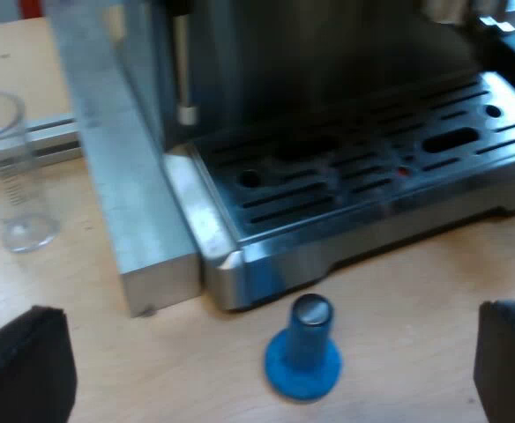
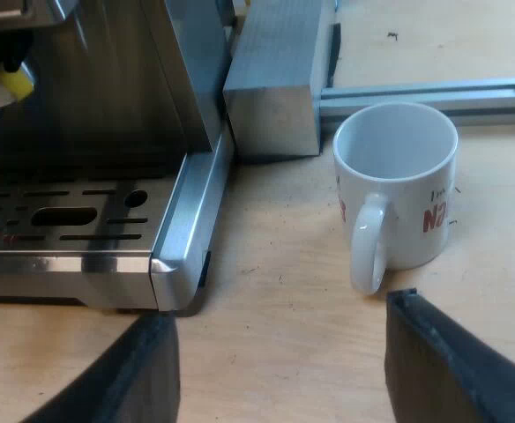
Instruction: Grind coffee beans and then tamp
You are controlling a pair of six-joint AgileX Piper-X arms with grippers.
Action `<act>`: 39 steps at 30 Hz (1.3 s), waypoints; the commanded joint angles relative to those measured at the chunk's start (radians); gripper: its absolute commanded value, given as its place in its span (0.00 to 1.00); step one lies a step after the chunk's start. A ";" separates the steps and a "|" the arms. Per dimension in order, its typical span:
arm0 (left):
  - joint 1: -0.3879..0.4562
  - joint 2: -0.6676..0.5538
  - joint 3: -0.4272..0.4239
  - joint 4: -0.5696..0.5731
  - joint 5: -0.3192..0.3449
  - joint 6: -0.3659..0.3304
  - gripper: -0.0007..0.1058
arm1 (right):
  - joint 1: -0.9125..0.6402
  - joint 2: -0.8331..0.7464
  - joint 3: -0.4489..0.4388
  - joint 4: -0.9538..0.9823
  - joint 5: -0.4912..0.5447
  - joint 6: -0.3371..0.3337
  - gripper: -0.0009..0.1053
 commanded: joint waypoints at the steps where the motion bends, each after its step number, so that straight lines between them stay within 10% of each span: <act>1: -0.001 -0.109 -0.002 -0.032 0.069 -0.002 0.88 | -0.003 0.020 -0.038 -0.001 -0.005 -0.051 0.51; 21: -0.012 0.028 -0.004 -0.247 0.184 -0.010 0.88 | 0.215 0.312 -0.161 0.005 -0.134 -0.196 0.51; 39: -0.285 0.321 -0.004 -0.359 0.280 0.133 0.88 | 0.614 0.365 -0.147 -0.109 0.021 -0.174 0.51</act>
